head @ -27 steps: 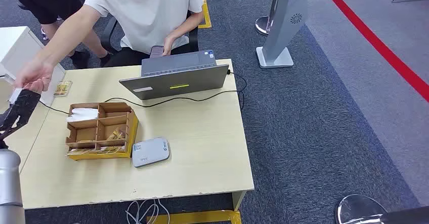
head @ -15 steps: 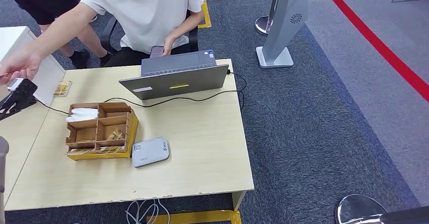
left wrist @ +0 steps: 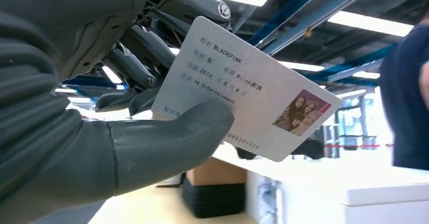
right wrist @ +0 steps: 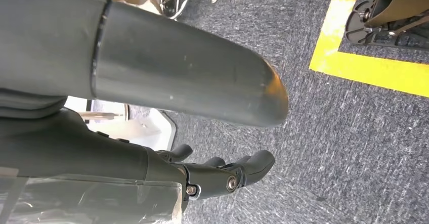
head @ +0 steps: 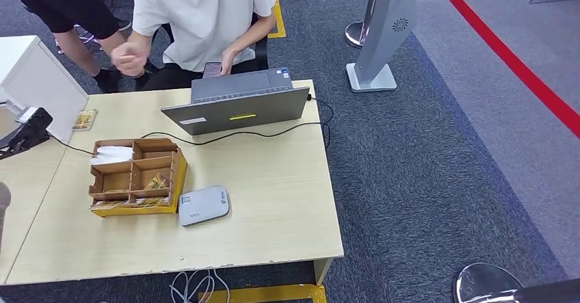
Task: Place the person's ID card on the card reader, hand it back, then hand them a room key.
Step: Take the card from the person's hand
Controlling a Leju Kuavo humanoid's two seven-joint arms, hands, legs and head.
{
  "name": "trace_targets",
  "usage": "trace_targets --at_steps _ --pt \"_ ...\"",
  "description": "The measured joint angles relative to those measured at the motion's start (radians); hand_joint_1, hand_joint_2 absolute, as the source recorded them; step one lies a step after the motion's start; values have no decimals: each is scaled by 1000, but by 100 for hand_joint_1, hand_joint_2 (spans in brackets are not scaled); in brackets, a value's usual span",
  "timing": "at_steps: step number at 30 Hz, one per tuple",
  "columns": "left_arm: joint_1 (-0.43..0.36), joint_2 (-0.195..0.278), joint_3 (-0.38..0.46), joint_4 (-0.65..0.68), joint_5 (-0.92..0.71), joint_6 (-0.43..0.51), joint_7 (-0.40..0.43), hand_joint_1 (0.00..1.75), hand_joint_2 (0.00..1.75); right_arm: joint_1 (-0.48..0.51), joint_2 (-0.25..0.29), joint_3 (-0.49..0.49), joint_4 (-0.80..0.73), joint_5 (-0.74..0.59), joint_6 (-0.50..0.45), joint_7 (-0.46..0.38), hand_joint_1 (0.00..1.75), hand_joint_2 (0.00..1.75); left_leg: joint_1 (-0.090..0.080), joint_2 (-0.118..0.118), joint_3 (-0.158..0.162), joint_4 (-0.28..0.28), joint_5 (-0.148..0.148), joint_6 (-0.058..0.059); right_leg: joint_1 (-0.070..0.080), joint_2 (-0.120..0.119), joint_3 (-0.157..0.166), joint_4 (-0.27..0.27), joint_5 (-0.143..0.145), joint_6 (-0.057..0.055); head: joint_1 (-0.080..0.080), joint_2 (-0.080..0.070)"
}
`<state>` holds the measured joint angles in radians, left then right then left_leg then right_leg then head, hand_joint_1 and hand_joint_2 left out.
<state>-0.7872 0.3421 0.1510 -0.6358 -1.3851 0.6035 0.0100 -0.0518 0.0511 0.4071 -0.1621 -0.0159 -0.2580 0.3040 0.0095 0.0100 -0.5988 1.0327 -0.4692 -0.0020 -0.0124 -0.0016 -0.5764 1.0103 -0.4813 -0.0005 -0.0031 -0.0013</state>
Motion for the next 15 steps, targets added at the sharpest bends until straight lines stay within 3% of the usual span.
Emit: trace_targets --at_steps 4,7,10,15 --pt "125 -72 -54 -191 14 28 -36 175 175 0 0 0 0 -24 -14 10 0 0 0 0 0 0 0 0 0 0 0 0 0 0 0 0" --pt "222 -129 -104 -350 -16 16 -3 175 175 0 0 -1 0 -28 -19 13 0 0 -1 1 -1 1 -1 1 -1 0 0 -1 0 0 1 0" --pt "306 -182 -155 -504 -28 22 -24 175 175 1 2 -4 0 -36 -30 17 0 0 -1 1 -1 1 -1 1 -1 0 0 -1 0 0 0 0" --pt "445 -272 -295 -746 -121 36 -16 175 175 1 9 -13 0 -48 -46 20 0 0 -1 -1 -1 1 -2 2 -1 -1 0 -1 -1 2 1 0"
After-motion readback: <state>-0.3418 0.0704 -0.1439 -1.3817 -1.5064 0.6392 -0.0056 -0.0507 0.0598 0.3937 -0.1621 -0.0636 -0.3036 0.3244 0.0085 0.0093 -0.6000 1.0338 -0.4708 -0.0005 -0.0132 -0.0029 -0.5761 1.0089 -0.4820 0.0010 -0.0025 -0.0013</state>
